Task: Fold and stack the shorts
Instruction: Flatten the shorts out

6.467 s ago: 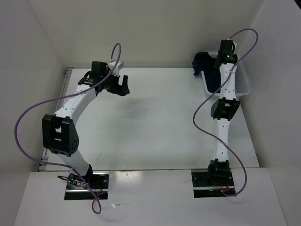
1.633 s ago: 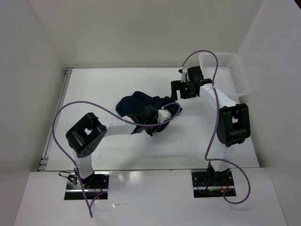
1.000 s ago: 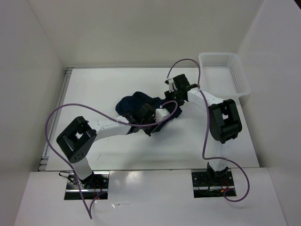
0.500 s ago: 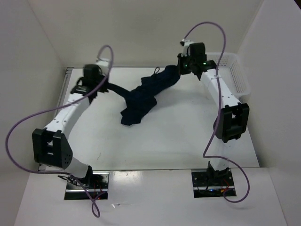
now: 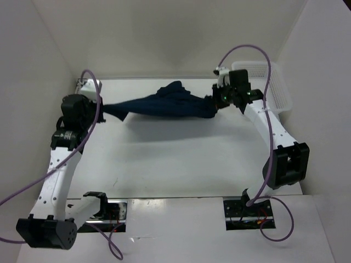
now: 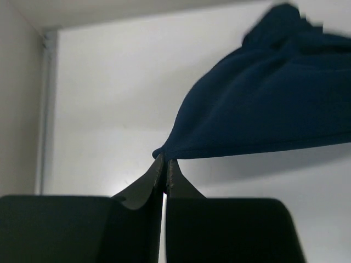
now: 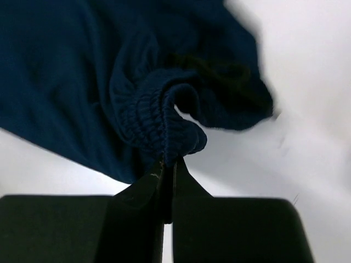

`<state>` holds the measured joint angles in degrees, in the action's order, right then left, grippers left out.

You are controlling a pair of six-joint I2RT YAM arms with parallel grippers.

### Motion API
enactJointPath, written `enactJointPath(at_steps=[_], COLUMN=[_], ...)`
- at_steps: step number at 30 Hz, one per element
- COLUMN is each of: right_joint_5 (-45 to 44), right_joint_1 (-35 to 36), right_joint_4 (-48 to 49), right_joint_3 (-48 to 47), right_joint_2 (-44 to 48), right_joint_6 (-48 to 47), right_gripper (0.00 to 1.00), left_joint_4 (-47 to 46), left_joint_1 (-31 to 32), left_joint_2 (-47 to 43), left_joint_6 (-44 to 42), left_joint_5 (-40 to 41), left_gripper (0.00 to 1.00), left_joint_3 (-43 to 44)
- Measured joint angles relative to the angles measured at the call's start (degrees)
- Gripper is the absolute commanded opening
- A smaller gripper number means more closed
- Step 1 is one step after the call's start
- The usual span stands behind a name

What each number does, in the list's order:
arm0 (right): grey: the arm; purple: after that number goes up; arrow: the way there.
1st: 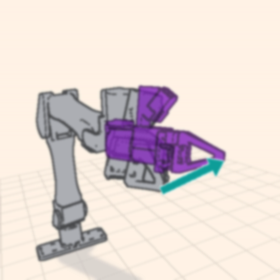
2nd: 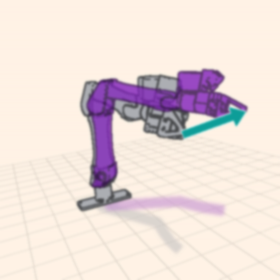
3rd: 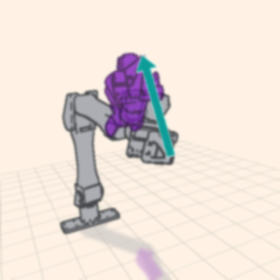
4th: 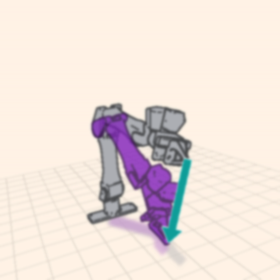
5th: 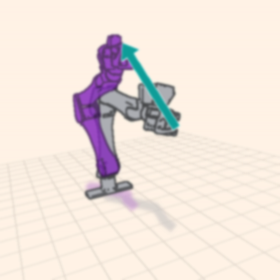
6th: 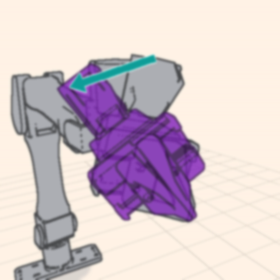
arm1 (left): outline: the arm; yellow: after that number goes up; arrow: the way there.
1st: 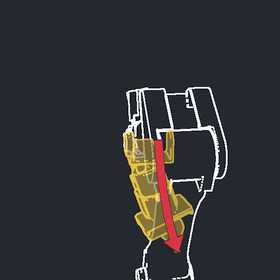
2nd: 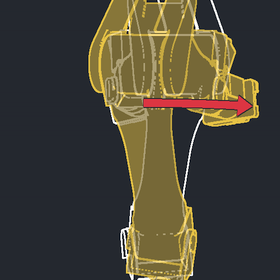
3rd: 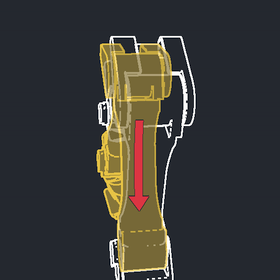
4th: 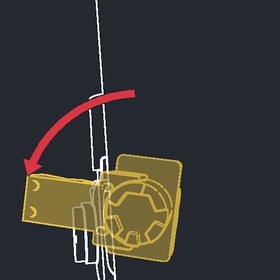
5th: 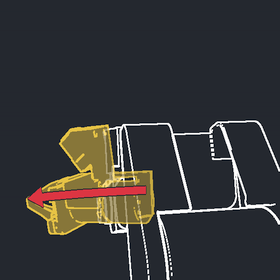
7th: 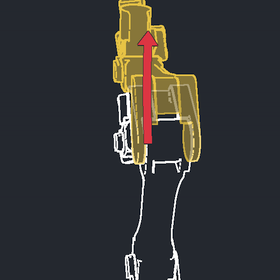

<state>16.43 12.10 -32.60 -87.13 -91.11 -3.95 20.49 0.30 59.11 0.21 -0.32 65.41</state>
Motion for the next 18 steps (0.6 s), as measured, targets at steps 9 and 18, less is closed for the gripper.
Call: enactJointPath(at_steps=[9, 18], right_joint_5=[3.0, 1.5], right_joint_1=[0.0, 0.0], right_joint_4=[-8.9, -4.9], right_joint_3=[23.4, -19.4], right_joint_2=[5.8, -6.8], right_joint_6=[-4.2, 6.4], right_gripper=[0.0, 0.0], left_joint_4=[12.7, 2.1], left_joint_1=[3.1, 0.7], left_joint_2=[-10.8, 16.9], left_joint_6=[0.0, 0.0], left_joint_5=[-3.7, -1.3], left_gripper=[0.0, 0.0], left_joint_3=[-18.3, 11.0])
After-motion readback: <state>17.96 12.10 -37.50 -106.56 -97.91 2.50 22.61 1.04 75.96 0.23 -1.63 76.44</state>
